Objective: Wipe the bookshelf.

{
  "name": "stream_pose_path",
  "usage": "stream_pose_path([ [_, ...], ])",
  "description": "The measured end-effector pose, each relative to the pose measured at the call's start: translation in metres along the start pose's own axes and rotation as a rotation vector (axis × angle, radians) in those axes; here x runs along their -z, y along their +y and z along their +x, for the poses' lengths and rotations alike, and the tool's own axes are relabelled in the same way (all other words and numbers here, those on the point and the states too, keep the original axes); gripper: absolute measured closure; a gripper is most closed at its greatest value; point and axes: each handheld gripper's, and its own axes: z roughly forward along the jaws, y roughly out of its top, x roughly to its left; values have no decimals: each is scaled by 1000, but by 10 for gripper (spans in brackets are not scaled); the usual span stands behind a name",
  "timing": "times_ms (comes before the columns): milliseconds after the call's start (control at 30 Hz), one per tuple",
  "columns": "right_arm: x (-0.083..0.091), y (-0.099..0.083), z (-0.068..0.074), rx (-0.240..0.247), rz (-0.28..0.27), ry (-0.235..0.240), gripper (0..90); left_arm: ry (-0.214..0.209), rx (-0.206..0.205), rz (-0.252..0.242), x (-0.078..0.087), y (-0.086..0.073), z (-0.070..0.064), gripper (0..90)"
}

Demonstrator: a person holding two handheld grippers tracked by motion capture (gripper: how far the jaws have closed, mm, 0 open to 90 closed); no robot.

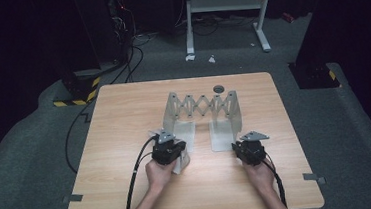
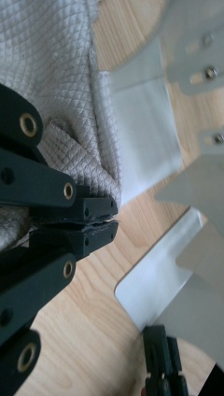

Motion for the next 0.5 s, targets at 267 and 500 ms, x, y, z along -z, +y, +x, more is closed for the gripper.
stream_pose_path([
  [267,0,0,0,0,0,-1,761,2,-29,-46,3,18,-7,867],
  [500,0,0,0,-1,0,-1,761,40,-27,-15,-14,25,-3,866],
])
